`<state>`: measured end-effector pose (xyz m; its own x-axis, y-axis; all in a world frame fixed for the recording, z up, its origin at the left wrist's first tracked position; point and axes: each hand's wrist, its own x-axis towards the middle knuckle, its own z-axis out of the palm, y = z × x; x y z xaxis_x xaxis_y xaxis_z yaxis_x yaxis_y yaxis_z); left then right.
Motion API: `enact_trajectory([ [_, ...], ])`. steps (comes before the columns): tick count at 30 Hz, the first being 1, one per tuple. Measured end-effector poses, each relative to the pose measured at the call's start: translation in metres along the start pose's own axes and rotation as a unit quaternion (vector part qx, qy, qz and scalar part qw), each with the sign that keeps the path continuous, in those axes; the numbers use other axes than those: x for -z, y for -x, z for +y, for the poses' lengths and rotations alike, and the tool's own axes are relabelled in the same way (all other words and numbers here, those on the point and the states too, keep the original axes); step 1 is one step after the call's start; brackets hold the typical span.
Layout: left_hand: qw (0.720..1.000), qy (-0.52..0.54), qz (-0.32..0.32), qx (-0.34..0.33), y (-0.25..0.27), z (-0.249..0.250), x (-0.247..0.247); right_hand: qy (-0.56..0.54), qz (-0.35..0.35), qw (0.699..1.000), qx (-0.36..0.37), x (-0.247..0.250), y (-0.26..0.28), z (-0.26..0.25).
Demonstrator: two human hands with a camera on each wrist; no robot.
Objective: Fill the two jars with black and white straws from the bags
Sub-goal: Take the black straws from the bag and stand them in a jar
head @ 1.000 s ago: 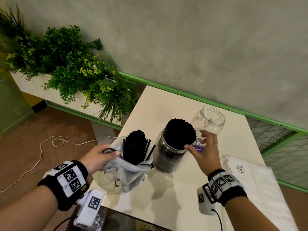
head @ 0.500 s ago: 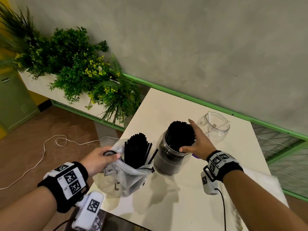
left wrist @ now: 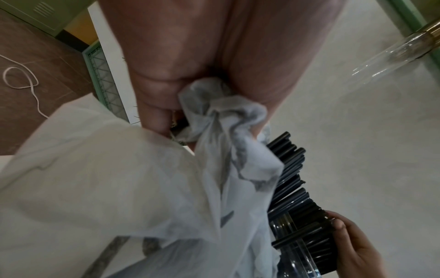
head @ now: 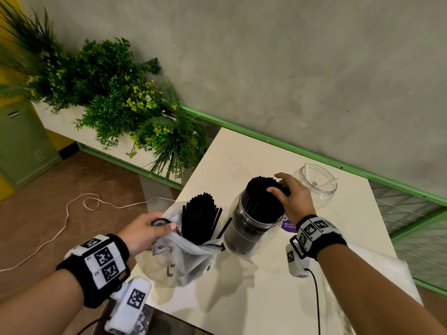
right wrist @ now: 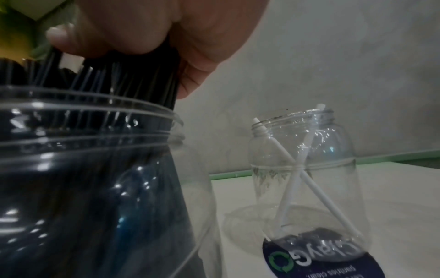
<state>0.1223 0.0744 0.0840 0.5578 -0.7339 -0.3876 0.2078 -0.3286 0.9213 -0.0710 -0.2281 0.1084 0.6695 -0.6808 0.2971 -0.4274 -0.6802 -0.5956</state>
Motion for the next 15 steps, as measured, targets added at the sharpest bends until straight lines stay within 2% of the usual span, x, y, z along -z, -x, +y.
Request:
enact_trajectory([
  [4,1.0,0.006,-0.009,0.013,-0.001,-0.001,0.001,0.068,-0.007,0.997,0.04,-0.008,0.003,0.013],
  [8,1.0,-0.007,-0.015,0.005,-0.001,-0.004,0.004,0.024,-0.002,0.999,0.02,-0.007,0.008,0.019],
  [10,1.0,-0.006,-0.012,0.003,-0.002,-0.005,0.004,-0.002,0.026,0.999,0.027,-0.003,0.016,0.02],
  [13,1.0,-0.008,-0.01,0.002,-0.002,-0.006,0.005,0.019,0.083,0.994,0.07,0.004,0.039,0.014],
  [15,1.0,-0.007,-0.011,0.003,-0.001,-0.007,0.005,0.026,0.094,0.99,0.098,0.004,0.057,0.005],
])
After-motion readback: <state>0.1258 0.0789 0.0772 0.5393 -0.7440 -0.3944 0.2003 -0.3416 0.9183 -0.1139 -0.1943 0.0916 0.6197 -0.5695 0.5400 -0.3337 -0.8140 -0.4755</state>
